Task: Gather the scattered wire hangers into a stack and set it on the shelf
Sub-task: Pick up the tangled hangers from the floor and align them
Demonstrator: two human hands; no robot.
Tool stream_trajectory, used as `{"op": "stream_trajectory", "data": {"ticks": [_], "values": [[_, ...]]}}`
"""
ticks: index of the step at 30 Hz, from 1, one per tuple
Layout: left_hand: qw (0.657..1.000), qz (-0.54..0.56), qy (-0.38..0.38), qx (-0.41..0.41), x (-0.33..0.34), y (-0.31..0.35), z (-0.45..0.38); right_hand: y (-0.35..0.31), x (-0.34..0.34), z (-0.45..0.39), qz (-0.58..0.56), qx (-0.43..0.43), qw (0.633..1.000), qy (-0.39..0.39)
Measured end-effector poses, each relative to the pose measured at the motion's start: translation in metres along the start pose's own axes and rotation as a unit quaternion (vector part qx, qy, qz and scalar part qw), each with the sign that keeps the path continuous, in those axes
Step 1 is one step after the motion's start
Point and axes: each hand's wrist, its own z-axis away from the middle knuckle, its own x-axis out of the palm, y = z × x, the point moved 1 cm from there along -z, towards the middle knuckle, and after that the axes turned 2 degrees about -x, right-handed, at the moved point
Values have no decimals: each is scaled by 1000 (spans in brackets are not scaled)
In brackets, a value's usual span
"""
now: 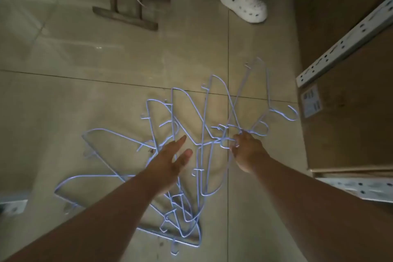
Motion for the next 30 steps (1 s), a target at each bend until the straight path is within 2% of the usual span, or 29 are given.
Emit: {"op": "stream_trajectory", "data": {"ticks": [4, 9, 11, 13, 16, 18, 20, 21, 22, 23, 25, 27, 30], "values": [[1000, 17, 17, -20, 10, -6, 0, -8, -4, 4, 68, -45, 996, 39], [997, 71, 7, -31, 26, -7, 6, -29, 8, 17, 191, 2, 979, -64], [996, 81, 3, -45, 29, -7, 14, -41, 22, 38, 116, 6, 992, -58], [995, 79, -9, -53, 30, -8, 21, -55, 34, 64, -8, 23, 1000, -17], [996, 64, -25, -61, 30, -17, 27, -74, 42, 89, -186, 86, 978, 30], [996, 70, -25, -57, 29, -25, 30, -87, 41, 94, -311, 207, 927, 40], [996, 73, -22, -52, 27, -27, 30, -97, 42, 94, -420, 314, 850, 48], [995, 74, -24, -55, 26, -27, 30, -102, 43, 95, -470, 332, 816, 52], [995, 75, -27, -57, 23, -24, 30, -107, 45, 97, -499, 325, 801, 57], [995, 77, -28, -57, 20, -20, 30, -110, 48, 99, -491, 304, 814, 65], [994, 86, -22, -56, 15, -13, 31, -110, 46, 106, -410, 239, 877, 73], [994, 87, -29, -59, 10, -9, 29, -107, 42, 108, -316, 204, 924, 72], [990, 96, -33, -96, 9, -11, 24, -103, 43, 110, -201, 190, 960, 47]]}}
